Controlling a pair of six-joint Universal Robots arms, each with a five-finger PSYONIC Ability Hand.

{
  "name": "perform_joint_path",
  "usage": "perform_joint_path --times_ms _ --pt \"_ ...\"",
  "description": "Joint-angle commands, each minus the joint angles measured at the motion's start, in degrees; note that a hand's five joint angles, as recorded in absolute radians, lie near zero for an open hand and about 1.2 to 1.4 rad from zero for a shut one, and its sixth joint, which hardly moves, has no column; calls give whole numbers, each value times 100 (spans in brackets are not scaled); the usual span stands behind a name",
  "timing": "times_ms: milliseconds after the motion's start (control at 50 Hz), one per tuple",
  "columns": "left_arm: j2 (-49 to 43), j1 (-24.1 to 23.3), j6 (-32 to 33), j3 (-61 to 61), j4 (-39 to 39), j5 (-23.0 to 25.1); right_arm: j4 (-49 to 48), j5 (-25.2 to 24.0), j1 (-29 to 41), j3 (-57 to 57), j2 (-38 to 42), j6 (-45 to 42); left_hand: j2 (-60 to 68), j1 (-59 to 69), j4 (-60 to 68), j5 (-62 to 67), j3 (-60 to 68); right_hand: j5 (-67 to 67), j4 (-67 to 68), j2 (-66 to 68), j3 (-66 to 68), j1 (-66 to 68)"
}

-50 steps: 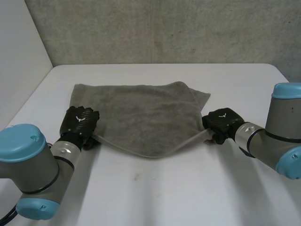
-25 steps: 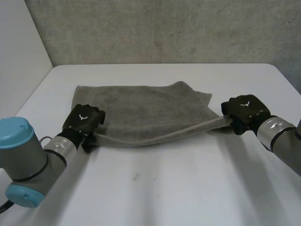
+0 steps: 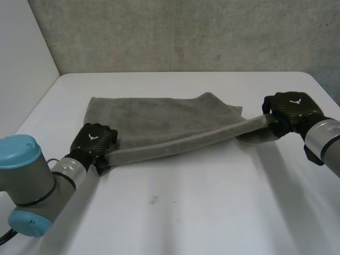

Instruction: Fold the towel.

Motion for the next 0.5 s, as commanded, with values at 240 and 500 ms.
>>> perform_joint_path --times_ms 240,500 --pt "235 16 58 -33 14 -1255 -3 76 -356 52 -408 -38 1571 1584 1582 1570 1573 377 318 491 363 327" --pt "1173 -36 75 -402 -30 -1220 504 -19 -356 -88 -372 -292 4149 4162 4160 4148 4151 377 318 491 363 327"
